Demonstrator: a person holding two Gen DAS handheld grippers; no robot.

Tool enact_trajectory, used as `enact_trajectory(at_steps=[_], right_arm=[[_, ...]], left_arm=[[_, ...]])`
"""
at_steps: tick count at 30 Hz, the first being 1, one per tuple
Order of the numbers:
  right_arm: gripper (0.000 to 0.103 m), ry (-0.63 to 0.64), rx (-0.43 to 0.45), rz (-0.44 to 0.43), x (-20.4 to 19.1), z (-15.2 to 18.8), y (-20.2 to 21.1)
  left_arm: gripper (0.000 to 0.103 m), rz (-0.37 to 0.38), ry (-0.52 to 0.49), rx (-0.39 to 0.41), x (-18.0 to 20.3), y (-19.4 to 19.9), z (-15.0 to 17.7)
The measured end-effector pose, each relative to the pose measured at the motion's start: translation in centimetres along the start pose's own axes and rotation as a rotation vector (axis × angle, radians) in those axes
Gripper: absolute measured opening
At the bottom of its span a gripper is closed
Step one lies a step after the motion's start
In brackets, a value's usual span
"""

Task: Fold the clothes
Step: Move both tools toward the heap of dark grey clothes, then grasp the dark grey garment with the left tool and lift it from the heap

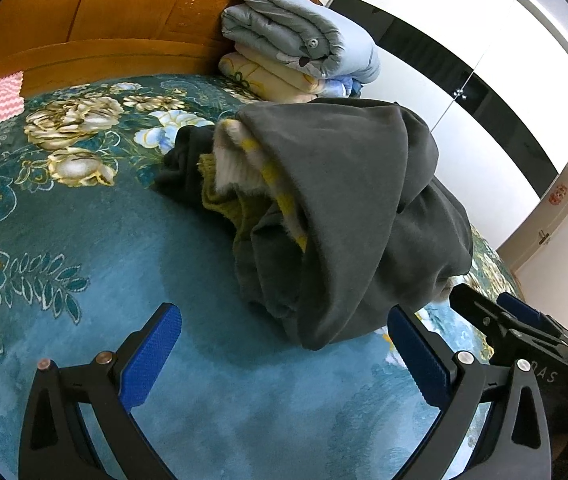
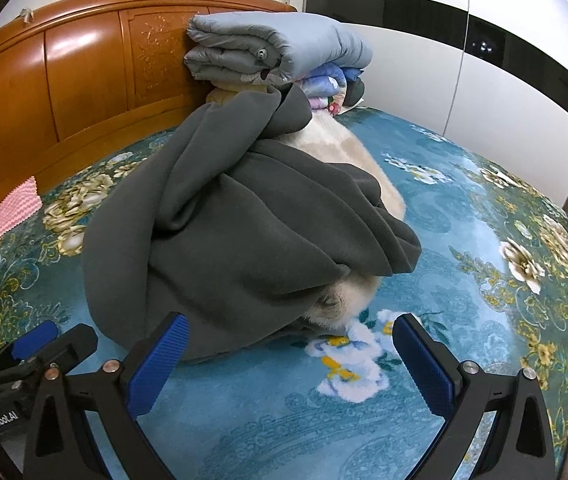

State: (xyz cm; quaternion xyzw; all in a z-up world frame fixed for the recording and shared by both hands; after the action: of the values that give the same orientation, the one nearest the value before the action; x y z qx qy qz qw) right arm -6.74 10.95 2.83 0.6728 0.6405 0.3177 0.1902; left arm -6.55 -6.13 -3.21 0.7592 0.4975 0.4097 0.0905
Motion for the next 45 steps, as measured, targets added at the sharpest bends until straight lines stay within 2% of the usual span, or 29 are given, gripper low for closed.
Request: enact_trajectory(at_steps=[6,20,23,26,31,33,35,36,38,42,45], right_arm=[[0.103,0.013,0.001,-0.001,-0.2,-0.2,0.3],[0.103,0.011,-0.013,-0.031,0.7,-0.5,0.6],[0.103,-0.008,-0.021,-0.036,1.8,-0.4,0.8],[0.103,-0.039,-0.022,-0.058,3.4,0.3,1.7],[0.103,-0.045,-0.022,-0.027,6.8,3.2,4.0],[0.103,-0.050,-0.036,-0.012,8.2,4.9,4.8],[0.103,-0.060,-0.057,0.007,10.0,6.7,5.4],[0.103,-0.071,-0.069,0.018,10.9,7.6,5.7],[0.103,-0.098,-0.093,0.035,12.6,9.3,6.2],[0.103,-0.191,-0.142,0.070,16.6,12.4,6.8],[0.103,-0.297,-0.186,0.075,19.3,14.6,6.7]], left_arm=[[0.103,0.010,-0.005,-0.011,0.6,-0.2,-0.4],[0.103,-0.024,-0.032,-0.072,2.4,-0.6,-1.7],[0.103,-0.056,-0.051,-0.076,2.8,-0.7,-2.3],[0.103,-0.136,-0.081,-0.071,3.6,-1.3,-3.7],[0.102,-0.189,-0.132,-0.082,5.3,-3.3,-5.8],[0.088,-0.217,-0.158,-0.088,6.0,-4.1,-6.4],[0.043,-0.270,-0.167,-0.121,6.0,-5.0,-6.7],[0.036,-0.277,-0.153,-0.134,5.8,-5.2,-6.8],[0.012,-0.279,-0.123,-0.116,5.7,-4.5,-7.1],[0.006,-0.248,-0.148,-0.030,8.2,-1.1,-7.8],[0.006,-0.151,-0.216,0.045,12.2,2.3,-8.5]])
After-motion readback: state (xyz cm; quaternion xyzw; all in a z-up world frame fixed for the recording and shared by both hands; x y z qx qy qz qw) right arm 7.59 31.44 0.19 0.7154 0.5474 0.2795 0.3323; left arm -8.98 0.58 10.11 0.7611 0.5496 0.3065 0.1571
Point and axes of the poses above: each gripper's, at about its wrist camera, not at the fingertips, and y roughly against the way its jaws point, x to its right, z to its underside, the point moved 3 cm from there along -y, roughly the way its jaws point, and after that the axes turned 9 degrees about z, right-handed, at the moved point
